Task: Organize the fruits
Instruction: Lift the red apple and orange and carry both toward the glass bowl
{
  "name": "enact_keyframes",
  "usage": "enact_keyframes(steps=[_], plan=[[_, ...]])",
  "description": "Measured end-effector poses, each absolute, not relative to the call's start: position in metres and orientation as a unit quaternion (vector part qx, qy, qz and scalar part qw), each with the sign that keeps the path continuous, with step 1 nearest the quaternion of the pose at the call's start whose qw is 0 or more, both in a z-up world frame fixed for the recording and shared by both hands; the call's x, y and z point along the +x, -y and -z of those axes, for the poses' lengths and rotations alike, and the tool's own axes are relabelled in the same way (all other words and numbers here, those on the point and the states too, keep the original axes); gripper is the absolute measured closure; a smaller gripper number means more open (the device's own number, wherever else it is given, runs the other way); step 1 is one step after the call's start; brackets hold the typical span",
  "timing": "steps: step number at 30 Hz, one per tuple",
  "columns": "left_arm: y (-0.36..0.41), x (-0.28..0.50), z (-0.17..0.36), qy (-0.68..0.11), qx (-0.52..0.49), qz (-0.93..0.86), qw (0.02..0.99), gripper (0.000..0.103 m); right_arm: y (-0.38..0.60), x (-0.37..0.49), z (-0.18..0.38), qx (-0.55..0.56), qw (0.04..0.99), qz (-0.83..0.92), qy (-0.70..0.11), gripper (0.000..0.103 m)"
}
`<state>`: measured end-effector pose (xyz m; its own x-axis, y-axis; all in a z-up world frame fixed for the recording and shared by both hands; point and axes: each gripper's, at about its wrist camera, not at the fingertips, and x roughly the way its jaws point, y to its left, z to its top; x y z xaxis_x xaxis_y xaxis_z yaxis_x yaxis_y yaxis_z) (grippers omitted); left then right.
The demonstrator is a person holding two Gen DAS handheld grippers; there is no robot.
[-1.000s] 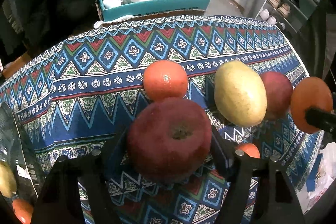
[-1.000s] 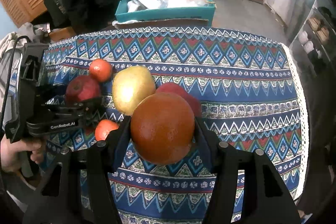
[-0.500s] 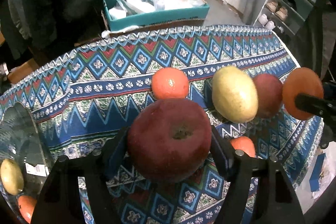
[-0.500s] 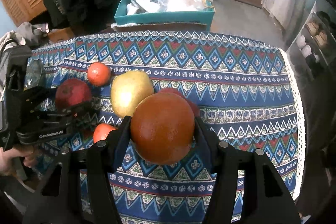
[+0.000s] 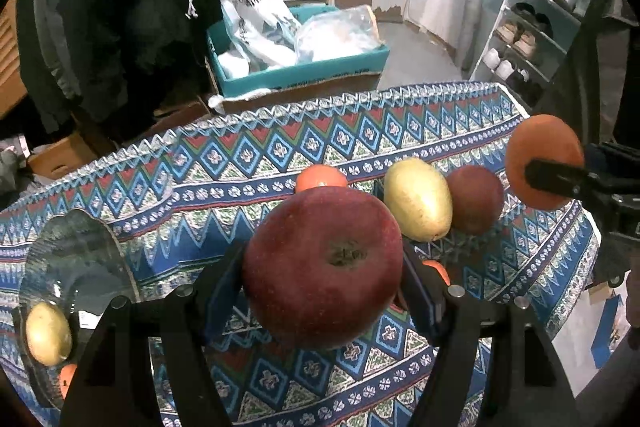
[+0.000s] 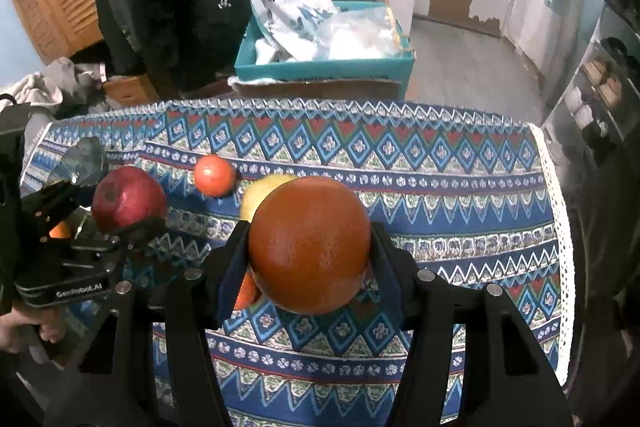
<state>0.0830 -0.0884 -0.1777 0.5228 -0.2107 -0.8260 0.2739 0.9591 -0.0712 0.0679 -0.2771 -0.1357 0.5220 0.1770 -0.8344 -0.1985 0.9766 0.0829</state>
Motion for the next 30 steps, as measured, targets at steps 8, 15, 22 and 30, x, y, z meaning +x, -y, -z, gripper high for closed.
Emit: enact_keyframes(steps=[8,15,22,30], plan=[[0.074,0.069,0.147,-0.442,0.023,0.133,0.887,0.029,0.265,0.065,0.117,-0.012,0.883,-0.121,-0.453,0.045],[0.056,0.059,0.128,-0.427,0.012,0.127,0.895,0.029,0.248,0.063,0.097,-0.016,0.89,-0.135,-0.435,0.045],[0.036,0.052,0.115,-0.416,0.0,0.114,0.902,0.029,0.227,0.062,0.081,-0.02,0.894,-0.152,-0.421,0.045],[0.008,0.044,0.104,-0.403,-0.014,0.094,0.91,0.029,0.2,0.066,0.072,-0.022,0.893,-0.174,-0.414,0.045]])
